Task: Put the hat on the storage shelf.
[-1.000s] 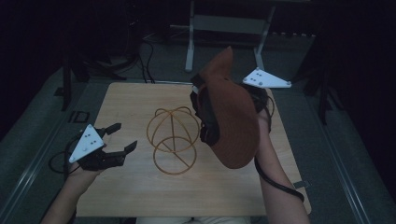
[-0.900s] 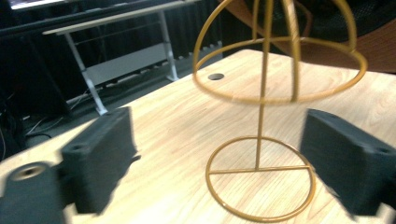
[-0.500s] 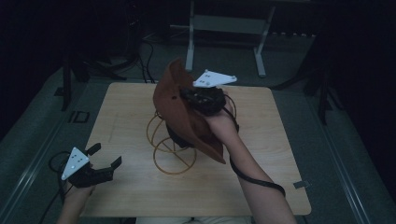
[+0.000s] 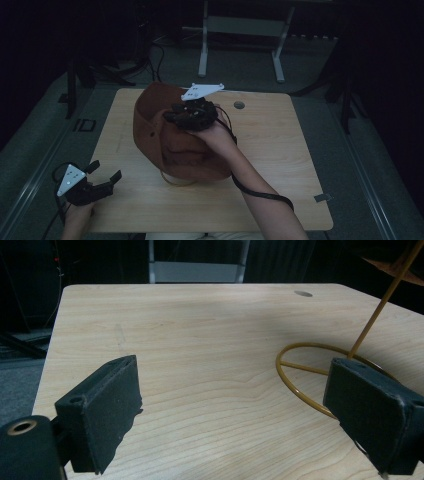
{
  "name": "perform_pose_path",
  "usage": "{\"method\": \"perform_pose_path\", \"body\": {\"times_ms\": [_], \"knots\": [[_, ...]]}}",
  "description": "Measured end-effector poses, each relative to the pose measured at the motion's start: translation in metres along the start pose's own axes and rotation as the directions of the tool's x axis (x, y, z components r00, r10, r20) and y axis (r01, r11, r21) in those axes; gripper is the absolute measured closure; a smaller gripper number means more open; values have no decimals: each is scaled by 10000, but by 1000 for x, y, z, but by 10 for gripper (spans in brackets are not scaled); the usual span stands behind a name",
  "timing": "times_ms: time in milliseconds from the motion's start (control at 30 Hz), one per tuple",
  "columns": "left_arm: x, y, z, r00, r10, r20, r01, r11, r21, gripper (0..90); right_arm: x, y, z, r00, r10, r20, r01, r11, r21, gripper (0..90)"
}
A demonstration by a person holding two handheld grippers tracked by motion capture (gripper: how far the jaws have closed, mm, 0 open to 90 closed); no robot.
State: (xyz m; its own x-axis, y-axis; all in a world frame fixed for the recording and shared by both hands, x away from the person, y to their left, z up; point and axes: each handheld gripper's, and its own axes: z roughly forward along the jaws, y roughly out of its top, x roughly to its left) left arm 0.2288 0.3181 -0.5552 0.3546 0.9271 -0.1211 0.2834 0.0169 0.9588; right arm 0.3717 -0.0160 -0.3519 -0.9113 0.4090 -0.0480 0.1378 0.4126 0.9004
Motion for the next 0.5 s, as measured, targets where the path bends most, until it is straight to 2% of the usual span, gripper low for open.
{"method": "perform_pose_path", "body": {"times_ms": [100, 133, 200, 233, 367, 500], "knots": [[0, -3, 1, 10000, 1, -38, -1, 10000, 44, 89, 1, -2, 3, 9999, -100, 95, 99, 9999, 131, 464], [0, -4, 2, 10000, -71, -19, 71, 10000, 58, 89, 1, -2, 5, 9999, -47, 130, 44, 9996, 262, 432], [0, -6, 2, 10000, -47, -12, 48, 9999, 155, 89, -1, -3, 5, 9993, 340, -165, -335, 9989, 321, 388], [1, -7, 2, 10000, -48, -12, 48, 9999, 151, 89, -1, -4, 4, 9992, 363, -194, -356, 9988, 321, 376], [2, -8, 2, 9999, -142, -92, 143, 9999, 96, 89, -1, -4, -5, 9984, 465, -322, -464, 9989, 54, 331], [3, -9, 2, 9997, -154, -213, 155, 9999, 39, 89, 0, -4, -16, 9994, 316, -145, -319, 9994, -147, 296]]}}
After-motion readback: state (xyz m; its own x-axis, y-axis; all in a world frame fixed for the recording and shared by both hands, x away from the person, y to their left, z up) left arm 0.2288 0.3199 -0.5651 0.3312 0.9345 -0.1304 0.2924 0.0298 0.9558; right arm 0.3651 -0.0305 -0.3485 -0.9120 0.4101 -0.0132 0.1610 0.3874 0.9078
